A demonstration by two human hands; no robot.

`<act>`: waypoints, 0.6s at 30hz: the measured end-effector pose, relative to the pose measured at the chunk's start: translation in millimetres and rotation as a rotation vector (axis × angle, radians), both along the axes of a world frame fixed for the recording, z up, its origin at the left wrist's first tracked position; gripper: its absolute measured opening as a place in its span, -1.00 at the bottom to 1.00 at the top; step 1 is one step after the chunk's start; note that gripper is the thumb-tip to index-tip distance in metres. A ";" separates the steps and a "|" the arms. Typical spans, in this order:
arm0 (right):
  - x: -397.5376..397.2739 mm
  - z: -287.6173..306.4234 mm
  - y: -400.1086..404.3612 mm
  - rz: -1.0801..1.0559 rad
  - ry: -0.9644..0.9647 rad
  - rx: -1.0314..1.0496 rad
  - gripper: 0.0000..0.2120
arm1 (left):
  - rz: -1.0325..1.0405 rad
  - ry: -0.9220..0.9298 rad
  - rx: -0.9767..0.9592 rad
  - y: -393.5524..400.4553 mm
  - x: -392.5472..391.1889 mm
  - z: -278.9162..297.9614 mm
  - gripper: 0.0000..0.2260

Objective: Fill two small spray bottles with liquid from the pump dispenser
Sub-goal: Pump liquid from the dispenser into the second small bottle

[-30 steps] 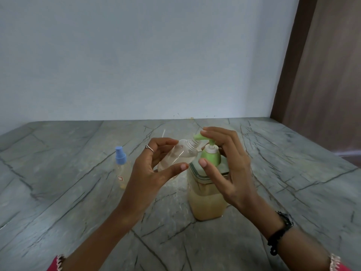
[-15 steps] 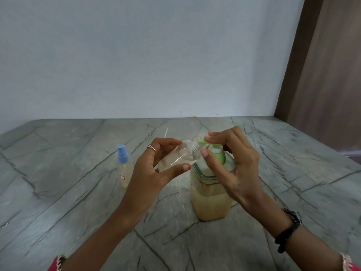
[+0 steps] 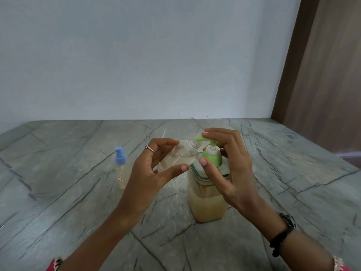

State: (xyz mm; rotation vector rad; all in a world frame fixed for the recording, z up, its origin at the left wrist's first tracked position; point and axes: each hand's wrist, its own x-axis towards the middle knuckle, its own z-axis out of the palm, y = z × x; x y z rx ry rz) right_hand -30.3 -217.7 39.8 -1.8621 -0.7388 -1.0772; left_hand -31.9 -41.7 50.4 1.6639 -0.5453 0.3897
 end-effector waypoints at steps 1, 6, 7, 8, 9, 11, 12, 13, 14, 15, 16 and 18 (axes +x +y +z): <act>0.1 0.1 0.2 0.003 -0.002 0.006 -0.69 | 0.000 0.002 -0.002 0.1 0.2 -0.1 -0.59; 1.8 4.8 2.0 0.007 -0.025 0.050 -0.77 | 0.000 0.015 -0.011 -0.8 -1.4 0.8 -0.58; 2.1 6.0 2.1 0.001 -0.027 0.051 -0.78 | 0.000 0.021 -0.014 -1.6 -1.8 0.7 -0.58; 2.5 7.0 2.1 -0.008 -0.027 0.050 -0.79 | 0.003 0.024 -0.015 -2.4 -2.3 0.6 -0.59; 2.6 7.6 2.1 -0.018 -0.024 0.050 -0.79 | 0.010 0.025 -0.015 -2.7 -2.6 0.4 -0.59; 2.8 8.7 2.3 -0.032 -0.014 0.051 -0.78 | 0.019 0.024 -0.014 -2.6 -2.6 0.6 -0.59; 2.9 8.9 2.6 -0.035 -0.012 0.052 -0.77 | 0.020 0.023 -0.011 -2.3 -2.6 1.0 -0.60; 3.0 8.8 2.6 -0.037 -0.012 0.052 -0.76 | 0.019 0.022 -0.008 -2.1 -2.6 1.3 -0.60; 3.1 8.7 2.7 -0.034 -0.013 0.050 -0.76 | 0.018 0.021 -0.005 -1.7 -2.4 1.8 -0.60; 3.2 8.2 2.5 -0.030 -0.014 0.046 -0.77 | 0.016 0.020 -0.003 -1.5 -2.3 2.1 -0.60; 3.0 7.3 2.2 -0.026 -0.015 0.037 -0.78 | 0.013 0.022 -0.002 -1.4 -2.2 2.1 -0.60; 2.3 4.9 1.4 -0.030 -0.018 0.015 -0.76 | 0.008 0.022 0.001 -1.3 -2.0 2.0 -0.59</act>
